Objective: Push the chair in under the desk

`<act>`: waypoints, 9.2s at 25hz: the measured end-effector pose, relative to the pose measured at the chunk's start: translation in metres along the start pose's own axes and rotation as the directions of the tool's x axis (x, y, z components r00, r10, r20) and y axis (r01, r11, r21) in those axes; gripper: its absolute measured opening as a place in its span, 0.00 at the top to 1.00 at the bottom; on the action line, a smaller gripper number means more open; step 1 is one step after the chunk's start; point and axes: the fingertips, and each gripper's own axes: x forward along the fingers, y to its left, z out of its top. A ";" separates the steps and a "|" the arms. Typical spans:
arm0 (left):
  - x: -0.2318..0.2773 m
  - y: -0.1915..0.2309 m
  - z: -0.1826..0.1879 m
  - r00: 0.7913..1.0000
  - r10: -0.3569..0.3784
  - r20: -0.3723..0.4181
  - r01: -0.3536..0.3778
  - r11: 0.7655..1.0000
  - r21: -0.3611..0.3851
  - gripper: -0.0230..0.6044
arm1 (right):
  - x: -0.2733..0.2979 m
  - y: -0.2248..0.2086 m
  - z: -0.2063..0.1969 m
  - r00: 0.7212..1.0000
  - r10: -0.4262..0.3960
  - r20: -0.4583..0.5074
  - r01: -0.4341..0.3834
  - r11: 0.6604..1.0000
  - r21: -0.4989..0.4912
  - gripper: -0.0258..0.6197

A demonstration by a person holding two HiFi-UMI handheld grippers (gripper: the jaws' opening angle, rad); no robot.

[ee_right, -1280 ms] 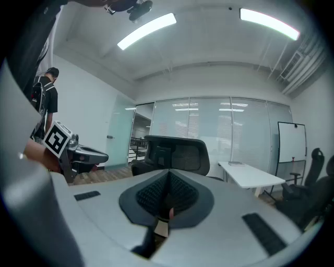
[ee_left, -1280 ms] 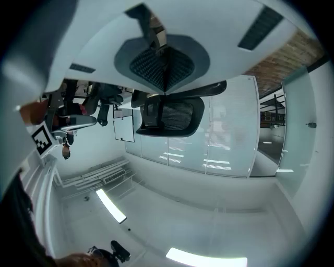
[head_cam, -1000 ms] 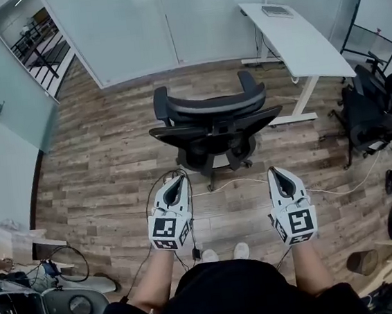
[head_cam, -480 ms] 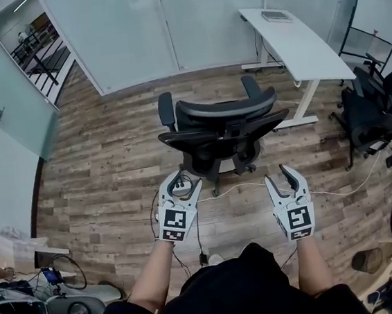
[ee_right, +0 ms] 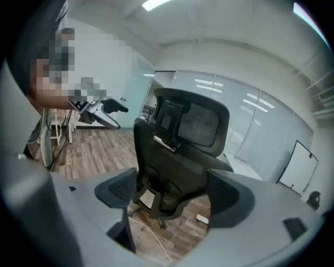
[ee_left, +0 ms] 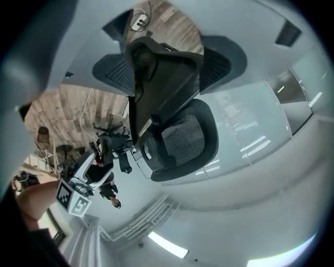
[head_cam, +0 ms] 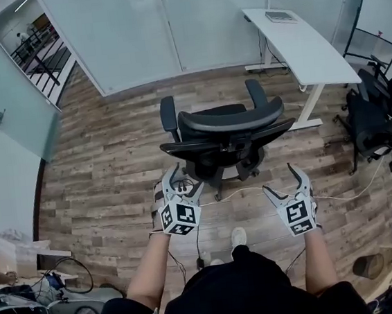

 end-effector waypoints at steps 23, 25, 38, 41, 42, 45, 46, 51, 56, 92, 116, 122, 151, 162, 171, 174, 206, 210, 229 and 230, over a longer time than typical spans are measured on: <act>0.096 0.070 -0.050 0.956 0.085 -0.280 -0.003 0.960 0.280 0.35 | 0.122 -0.102 -0.028 0.980 -0.013 -0.196 -0.084 0.873 -0.480 0.29; 0.103 0.068 -0.050 0.953 0.076 -0.292 0.022 0.948 0.319 0.35 | 0.132 -0.111 -0.036 0.974 -0.028 -0.226 -0.098 0.844 -0.527 0.29; 0.139 0.075 -0.057 0.930 0.082 -0.358 0.091 0.894 0.439 0.35 | 0.187 -0.116 -0.059 0.928 -0.012 -0.371 -0.266 0.676 -0.687 0.29; 0.145 0.074 -0.056 0.932 0.058 -0.357 0.114 0.890 0.441 0.35 | 0.192 -0.115 -0.062 0.922 -0.005 -0.388 -0.287 0.663 -0.692 0.29; 0.145 0.074 -0.055 0.936 0.049 -0.350 0.117 0.891 0.439 0.35 | 0.194 -0.116 -0.063 0.921 -0.006 -0.389 -0.290 0.655 -0.698 0.29; 0.148 0.068 -0.051 0.945 0.003 -0.327 0.141 0.900 0.414 0.36 | 0.194 -0.118 -0.062 0.931 -0.004 -0.365 -0.273 0.653 -0.706 0.32; 0.149 0.066 -0.051 0.947 -0.012 -0.321 0.150 0.899 0.411 0.43 | 0.194 -0.118 -0.060 0.935 -0.005 -0.354 -0.264 0.655 -0.708 0.34; 0.158 0.074 -0.053 0.949 -0.034 -0.313 0.174 0.884 0.434 0.46 | 0.204 -0.120 -0.056 0.943 -0.011 -0.332 -0.242 0.664 -0.707 0.37; 0.174 0.093 -0.062 0.947 -0.053 -0.317 0.202 0.866 0.458 0.48 | 0.219 -0.119 -0.048 0.945 -0.046 -0.324 -0.210 0.676 -0.706 0.37; 0.329 0.220 -0.070 0.961 -0.192 -0.202 0.274 0.780 0.562 0.50 | 0.333 -0.153 -0.002 0.906 -0.236 -0.351 -0.044 0.774 -0.632 0.34; 0.483 0.299 -0.045 0.951 -0.270 -0.148 0.302 0.728 0.615 0.50 | 0.436 -0.225 0.017 0.854 -0.294 -0.430 -0.013 0.813 -0.582 0.33; 0.508 0.310 -0.038 0.950 -0.281 -0.135 0.301 0.717 0.629 0.50 | 0.451 -0.236 0.019 0.846 -0.289 -0.448 -0.015 0.827 -0.562 0.32; 0.663 0.347 0.021 0.918 -0.392 -0.059 0.316 0.635 0.704 0.49 | 0.523 -0.332 0.018 0.786 -0.374 -0.493 0.078 0.851 -0.520 0.29; 0.739 0.362 0.055 0.865 -0.500 0.038 0.314 0.600 0.736 0.45 | 0.557 -0.367 0.020 0.733 -0.405 -0.546 0.148 0.879 -0.454 0.29; 0.803 0.380 0.071 0.828 -0.558 0.045 0.310 0.524 0.793 0.45 | 0.589 -0.390 0.022 0.653 -0.479 -0.587 0.233 0.864 -0.446 0.29; 0.825 0.383 0.077 0.819 -0.572 0.039 0.309 0.498 0.810 0.45 | 0.597 -0.396 0.022 0.630 -0.481 -0.609 0.246 0.868 -0.431 0.29; 0.995 0.359 0.163 0.732 -0.681 -0.026 0.354 0.348 0.868 0.44 | 0.637 -0.496 -0.001 0.472 -0.486 -0.736 0.311 0.873 -0.376 0.30; 1.015 0.357 0.173 0.721 -0.692 -0.037 0.350 0.317 0.882 0.44 | 0.645 -0.510 -0.003 0.461 -0.467 -0.754 0.321 0.880 -0.349 0.33; 1.127 0.327 0.255 0.616 -0.788 -0.011 0.295 0.218 0.930 0.44 | 0.670 -0.597 -0.025 0.310 -0.475 -0.824 0.411 0.848 -0.334 0.36; 1.133 0.324 0.260 0.610 -0.793 -0.008 0.286 0.211 0.935 0.44 | 0.670 -0.601 -0.028 0.302 -0.475 -0.827 0.419 0.845 -0.333 0.36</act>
